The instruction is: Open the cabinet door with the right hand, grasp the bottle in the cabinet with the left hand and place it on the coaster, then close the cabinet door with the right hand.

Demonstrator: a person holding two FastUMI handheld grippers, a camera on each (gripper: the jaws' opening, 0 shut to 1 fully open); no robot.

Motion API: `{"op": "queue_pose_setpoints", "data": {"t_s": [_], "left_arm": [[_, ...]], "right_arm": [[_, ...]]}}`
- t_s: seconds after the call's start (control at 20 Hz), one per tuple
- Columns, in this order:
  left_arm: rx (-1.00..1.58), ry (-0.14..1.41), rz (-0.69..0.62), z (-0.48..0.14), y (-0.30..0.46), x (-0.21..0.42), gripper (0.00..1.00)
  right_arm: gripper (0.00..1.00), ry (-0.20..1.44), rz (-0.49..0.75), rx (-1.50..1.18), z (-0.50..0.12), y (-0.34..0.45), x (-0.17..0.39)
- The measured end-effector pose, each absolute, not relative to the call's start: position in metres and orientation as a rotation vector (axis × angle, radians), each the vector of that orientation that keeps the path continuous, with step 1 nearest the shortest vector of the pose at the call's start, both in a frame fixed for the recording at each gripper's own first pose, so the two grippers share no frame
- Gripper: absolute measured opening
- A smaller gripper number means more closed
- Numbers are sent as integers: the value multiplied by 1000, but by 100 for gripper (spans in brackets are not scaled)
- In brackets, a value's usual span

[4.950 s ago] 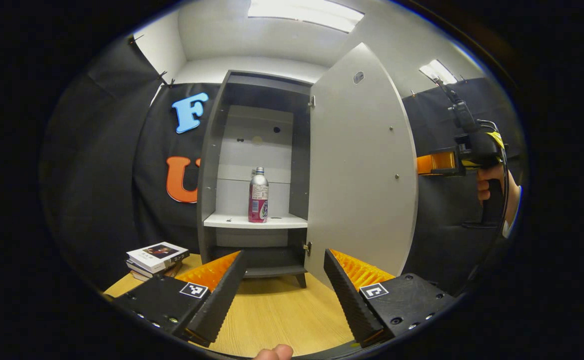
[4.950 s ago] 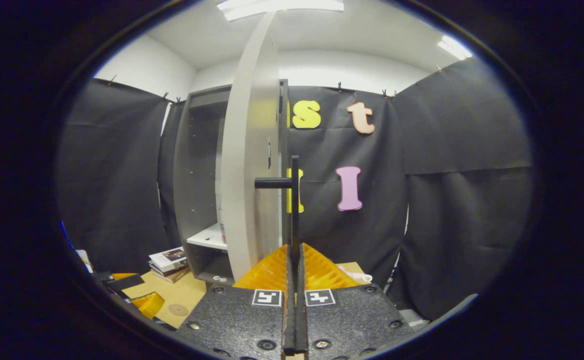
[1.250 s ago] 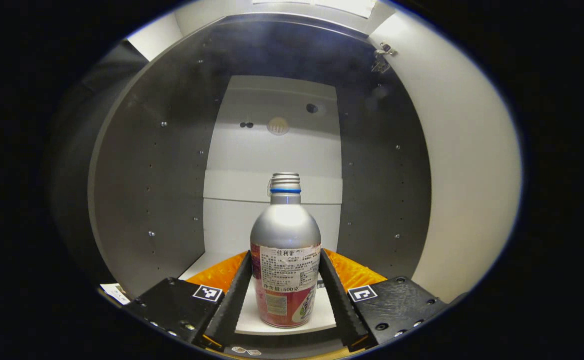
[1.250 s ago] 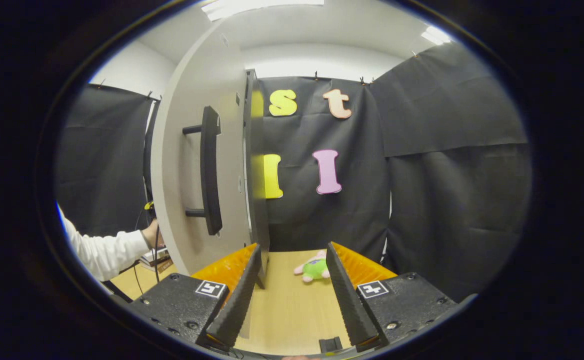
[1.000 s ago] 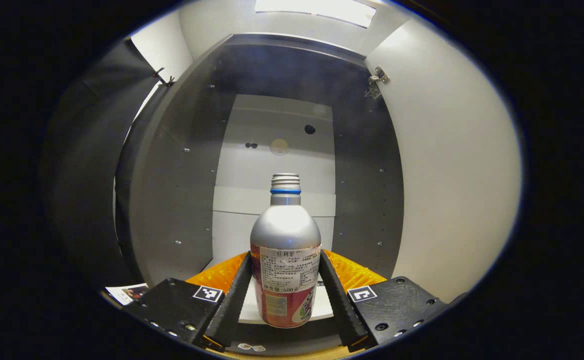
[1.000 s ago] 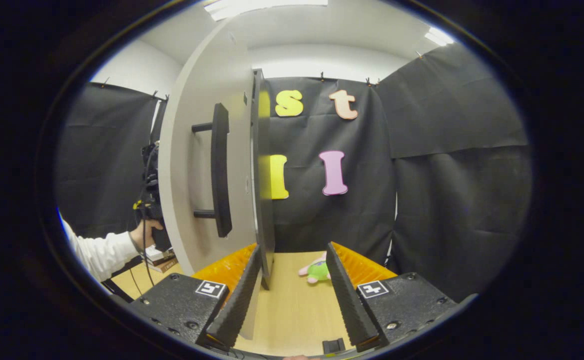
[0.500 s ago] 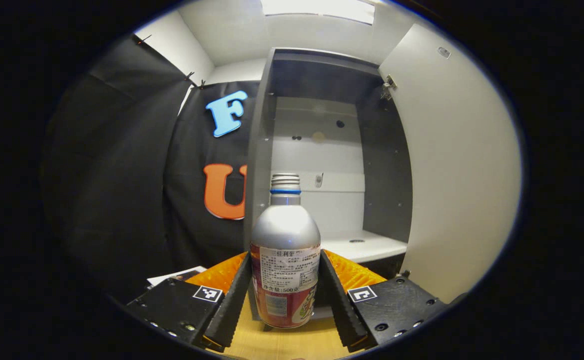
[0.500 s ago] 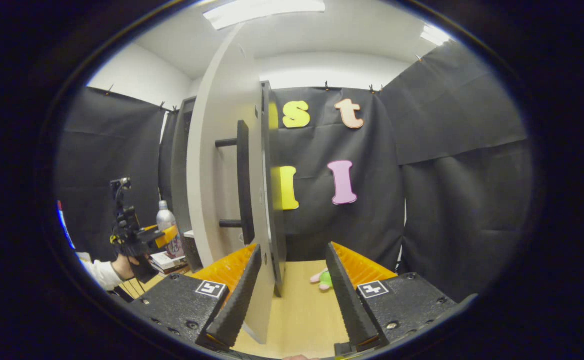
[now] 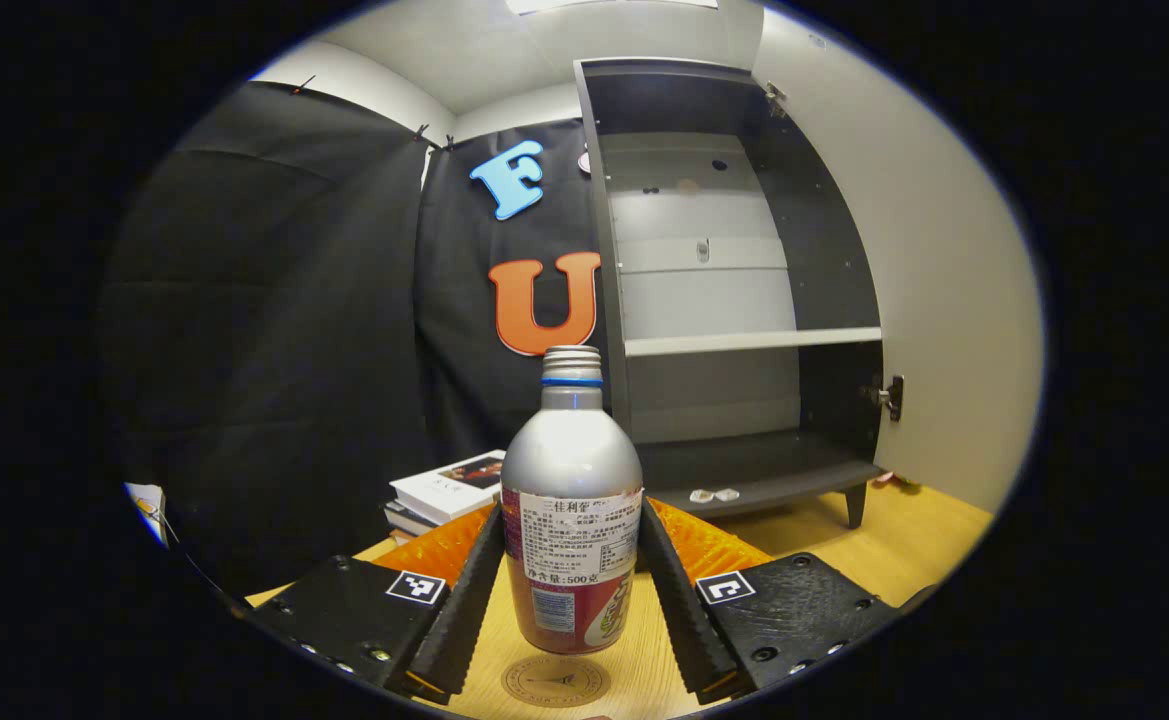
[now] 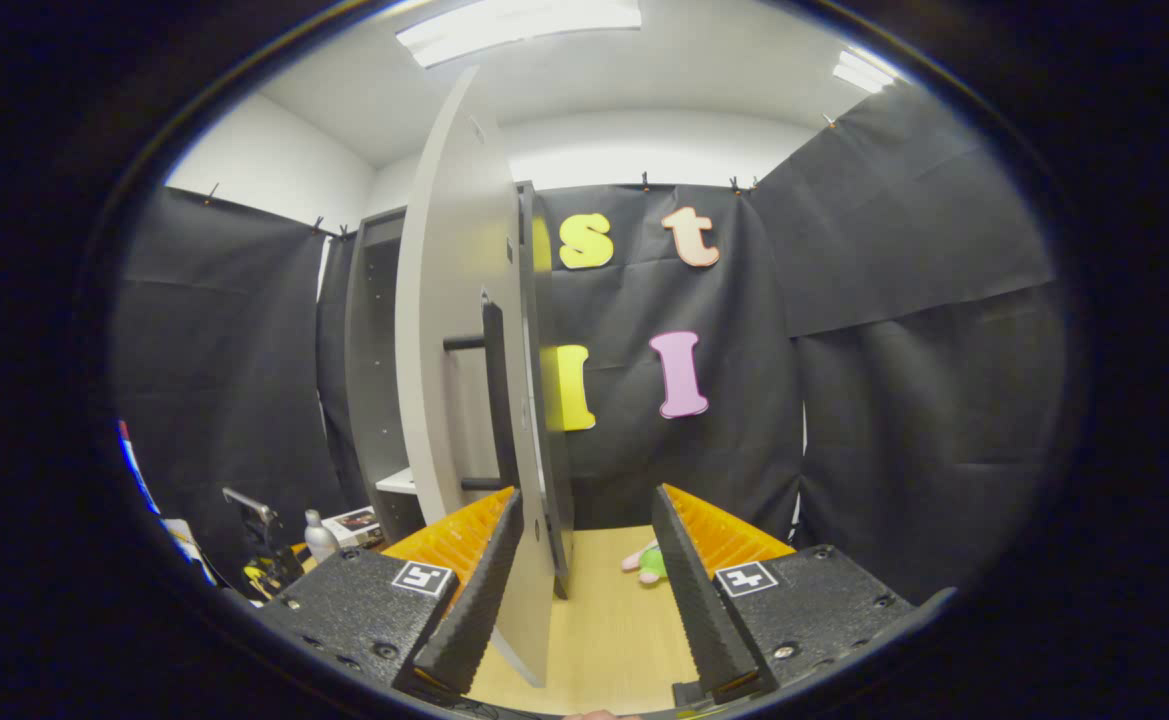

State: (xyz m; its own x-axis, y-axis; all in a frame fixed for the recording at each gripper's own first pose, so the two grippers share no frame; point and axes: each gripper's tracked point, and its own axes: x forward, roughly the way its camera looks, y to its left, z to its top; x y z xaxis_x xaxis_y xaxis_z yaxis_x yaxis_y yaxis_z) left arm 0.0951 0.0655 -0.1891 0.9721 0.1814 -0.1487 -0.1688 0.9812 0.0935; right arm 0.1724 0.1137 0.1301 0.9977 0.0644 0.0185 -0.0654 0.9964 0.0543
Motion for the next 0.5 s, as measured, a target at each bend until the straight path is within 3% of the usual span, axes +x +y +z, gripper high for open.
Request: {"op": "queue_pose_setpoints", "data": {"t_s": [0.3, 0.5], "left_arm": [[98, 152, 231, -229, 64, 79, 76], [74, 230, 253, -271, 73, 75, 76]], "right_arm": [[81, -22, 46, 21, 143, 116, 160], [81, -20, 52, 0, 147, 123, 159]]}}
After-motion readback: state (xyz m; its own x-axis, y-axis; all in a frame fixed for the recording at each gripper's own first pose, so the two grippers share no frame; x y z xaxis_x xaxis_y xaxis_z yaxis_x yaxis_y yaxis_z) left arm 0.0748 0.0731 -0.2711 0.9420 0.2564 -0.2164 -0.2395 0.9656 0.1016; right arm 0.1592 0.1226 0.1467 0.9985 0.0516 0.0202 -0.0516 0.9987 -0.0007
